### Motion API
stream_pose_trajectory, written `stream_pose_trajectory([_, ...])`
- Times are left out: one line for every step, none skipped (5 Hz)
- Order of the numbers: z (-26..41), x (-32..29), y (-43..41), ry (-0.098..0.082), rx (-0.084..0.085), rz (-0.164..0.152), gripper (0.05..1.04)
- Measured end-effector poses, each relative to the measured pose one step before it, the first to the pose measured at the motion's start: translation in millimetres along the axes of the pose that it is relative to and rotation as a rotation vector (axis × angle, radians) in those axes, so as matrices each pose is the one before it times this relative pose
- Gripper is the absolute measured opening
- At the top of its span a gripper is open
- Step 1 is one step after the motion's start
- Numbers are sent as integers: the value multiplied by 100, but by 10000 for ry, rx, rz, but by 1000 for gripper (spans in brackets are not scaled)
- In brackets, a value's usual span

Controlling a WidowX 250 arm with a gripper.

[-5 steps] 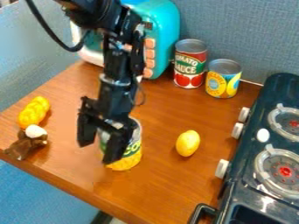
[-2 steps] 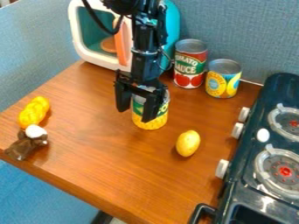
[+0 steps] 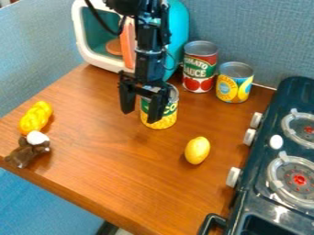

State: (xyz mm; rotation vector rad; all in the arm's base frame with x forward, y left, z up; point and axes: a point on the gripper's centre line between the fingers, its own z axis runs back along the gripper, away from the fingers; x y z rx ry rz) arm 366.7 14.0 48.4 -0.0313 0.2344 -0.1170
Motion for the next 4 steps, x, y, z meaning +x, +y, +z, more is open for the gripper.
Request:
stream_pose_trajectory([2092,-2199,-43,-458,54,88,1006])
stream_pose_trajectory([1948,-2961,-391,-439,73,-309,1006])
stream_pose_trajectory([1679,-2521,-379,-563,387,-298,1006])
stream_pose_trajectory([-612,-1404,-2056,-10,286,-603,1006])
